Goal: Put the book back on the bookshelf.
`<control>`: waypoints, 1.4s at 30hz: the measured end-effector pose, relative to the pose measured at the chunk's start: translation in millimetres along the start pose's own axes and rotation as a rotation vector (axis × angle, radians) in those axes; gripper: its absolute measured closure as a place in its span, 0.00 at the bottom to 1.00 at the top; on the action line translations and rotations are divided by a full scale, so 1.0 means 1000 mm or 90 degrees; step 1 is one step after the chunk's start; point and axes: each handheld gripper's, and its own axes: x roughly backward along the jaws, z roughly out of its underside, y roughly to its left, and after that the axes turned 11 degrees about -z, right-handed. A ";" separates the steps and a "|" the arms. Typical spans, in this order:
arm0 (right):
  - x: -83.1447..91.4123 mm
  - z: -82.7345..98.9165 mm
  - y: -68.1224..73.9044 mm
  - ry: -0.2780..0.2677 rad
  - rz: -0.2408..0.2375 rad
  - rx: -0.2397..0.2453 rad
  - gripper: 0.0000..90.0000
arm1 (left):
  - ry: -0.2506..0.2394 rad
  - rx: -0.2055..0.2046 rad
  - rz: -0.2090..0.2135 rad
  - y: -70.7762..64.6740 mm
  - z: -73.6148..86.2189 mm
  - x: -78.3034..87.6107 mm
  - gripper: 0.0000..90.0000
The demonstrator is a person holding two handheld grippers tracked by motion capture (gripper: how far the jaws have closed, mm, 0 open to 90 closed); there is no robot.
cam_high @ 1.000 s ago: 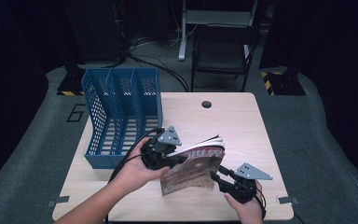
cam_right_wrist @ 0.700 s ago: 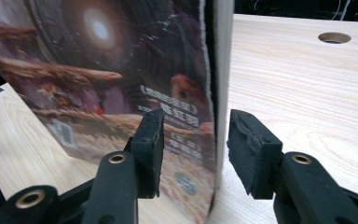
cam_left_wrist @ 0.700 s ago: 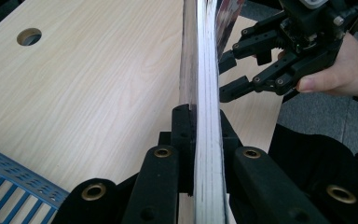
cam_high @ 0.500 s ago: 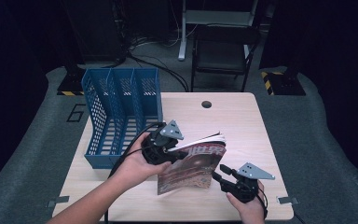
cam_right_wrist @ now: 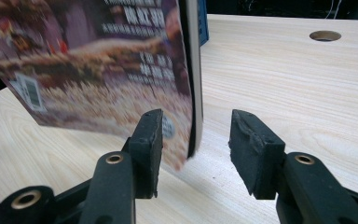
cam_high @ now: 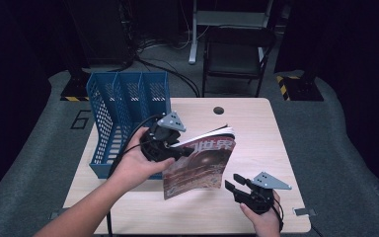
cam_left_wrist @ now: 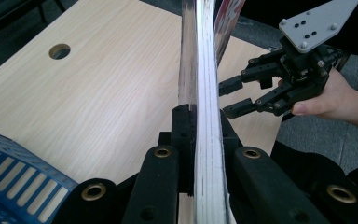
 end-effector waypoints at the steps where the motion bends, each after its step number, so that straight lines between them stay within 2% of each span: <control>1: 0.000 0.000 0.000 0.001 0.001 -0.003 0.60 | -0.001 0.002 0.001 0.001 -0.001 0.002 0.93; 9: 0.001 0.001 -0.002 0.010 0.006 -0.007 0.60 | -0.013 0.012 -0.017 0.009 -0.010 0.020 0.93; 16: 0.000 0.002 -0.003 0.007 0.007 -0.015 0.60 | -0.019 0.029 -0.026 0.016 -0.019 0.032 0.93; 21: -0.001 0.002 -0.004 0.006 0.005 -0.014 0.60 | -0.021 0.032 -0.036 0.024 -0.026 0.040 0.93; 29: -0.001 0.003 -0.004 0.011 0.007 -0.016 0.60 | -0.026 0.056 -0.044 0.031 -0.026 0.044 0.93; 35: -0.002 0.003 -0.005 0.012 0.004 -0.015 0.60 | -0.026 0.087 -0.067 0.038 -0.025 0.051 0.93; 42: -0.003 0.004 -0.004 0.014 0.006 -0.015 0.60 | -0.030 0.104 -0.079 0.047 -0.021 0.062 0.93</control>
